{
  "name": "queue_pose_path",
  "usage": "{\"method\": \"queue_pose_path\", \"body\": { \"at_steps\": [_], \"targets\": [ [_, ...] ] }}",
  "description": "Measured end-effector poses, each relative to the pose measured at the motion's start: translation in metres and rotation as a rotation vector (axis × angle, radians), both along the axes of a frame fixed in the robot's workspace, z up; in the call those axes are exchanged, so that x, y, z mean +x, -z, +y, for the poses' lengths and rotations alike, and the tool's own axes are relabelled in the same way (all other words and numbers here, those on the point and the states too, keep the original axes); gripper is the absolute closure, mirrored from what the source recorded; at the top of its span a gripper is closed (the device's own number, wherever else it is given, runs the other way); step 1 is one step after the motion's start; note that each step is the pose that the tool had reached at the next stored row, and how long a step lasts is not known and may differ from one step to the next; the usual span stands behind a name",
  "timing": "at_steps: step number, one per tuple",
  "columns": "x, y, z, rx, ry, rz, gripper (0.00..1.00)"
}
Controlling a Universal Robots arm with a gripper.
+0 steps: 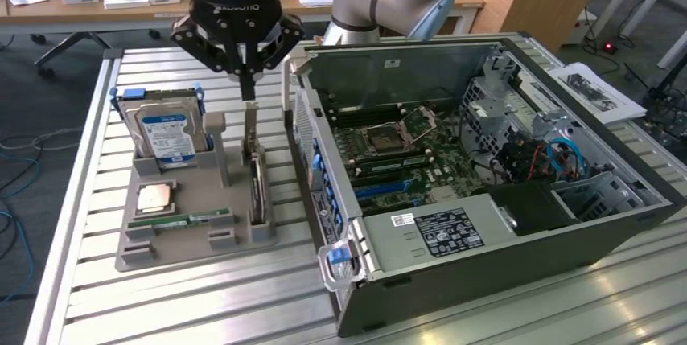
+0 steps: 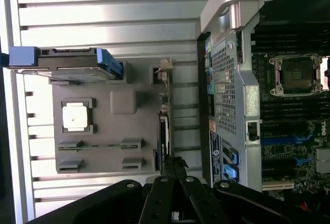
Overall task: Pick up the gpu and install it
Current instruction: 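Reach for the gpu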
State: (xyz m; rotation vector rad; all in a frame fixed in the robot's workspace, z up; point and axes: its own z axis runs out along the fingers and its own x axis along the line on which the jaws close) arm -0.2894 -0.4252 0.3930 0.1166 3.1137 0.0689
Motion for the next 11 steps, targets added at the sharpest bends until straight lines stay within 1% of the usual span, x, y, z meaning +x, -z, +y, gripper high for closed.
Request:
{"method": "queue_pose_path", "body": {
  "at_steps": [3, 6, 8, 11],
  "targets": [
    [-0.001, 0.0, -0.0049, 0.0, 0.0, -0.0001, 0.89],
    [-0.001, 0.0, -0.0088, 0.0, 0.0, 0.0, 0.89],
    [-0.002, 0.0, -0.0106, 0.0, 0.0, -0.0001, 0.89],
    [-0.003, 0.0, -0.0121, 0.0001, 0.0, -0.0001, 0.89]
  ]
}}
